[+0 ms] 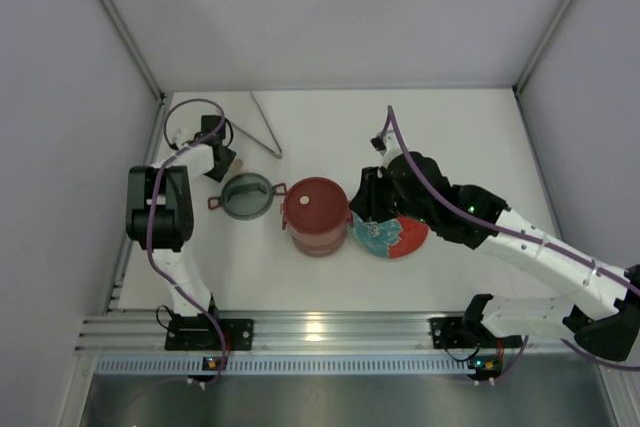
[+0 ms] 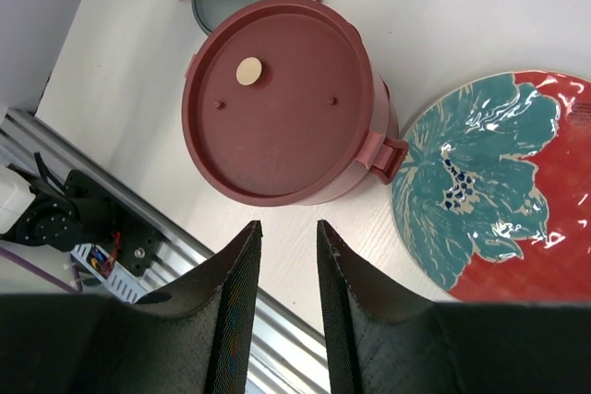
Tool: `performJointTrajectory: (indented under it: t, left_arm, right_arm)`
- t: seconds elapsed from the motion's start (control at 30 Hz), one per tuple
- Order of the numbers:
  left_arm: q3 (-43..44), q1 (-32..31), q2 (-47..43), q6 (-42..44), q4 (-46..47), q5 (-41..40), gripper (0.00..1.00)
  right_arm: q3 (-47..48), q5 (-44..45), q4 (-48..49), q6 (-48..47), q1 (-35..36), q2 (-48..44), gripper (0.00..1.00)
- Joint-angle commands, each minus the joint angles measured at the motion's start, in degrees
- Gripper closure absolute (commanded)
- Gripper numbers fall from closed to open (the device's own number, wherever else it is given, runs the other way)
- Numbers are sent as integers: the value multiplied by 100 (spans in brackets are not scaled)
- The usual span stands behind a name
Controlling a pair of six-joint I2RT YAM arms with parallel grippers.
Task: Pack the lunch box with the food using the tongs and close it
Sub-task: Pick up the utensils from the center of the board.
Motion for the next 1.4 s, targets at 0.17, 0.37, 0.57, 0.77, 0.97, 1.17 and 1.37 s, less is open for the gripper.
performJointTrajectory:
  t: [0.17,0.37,0.57,0.77,0.97,1.17,1.37]
  left_arm:
    - [517,31,356,80,-188,-87,49]
    - [799,31,602,133,-356,-104,55]
    - [1141,31,839,282,-461,-69,58]
    - [1686,31,1182,545,-698,19,59]
    - [1924,31,1323,774,-997,-52,59]
    - [1907,31,1288,1222,-1060,-34,59]
    - [1924,31,1332,2065,-1059,194,54]
  right_arm:
    - [24,-34,-10,-46,61,-134,70]
    - [42,-34,-54,-55,52,-178,70]
    - [42,-25,-80,-64,52,-169,70]
    - [50,-25,-89,-64,35,-169,70]
    - [33,-34,-71,-37,43,-143,70]
    - [-2,-7,-80,-2,35,-196,70]
    - [-72,-16,-54,51,35,-257,70]
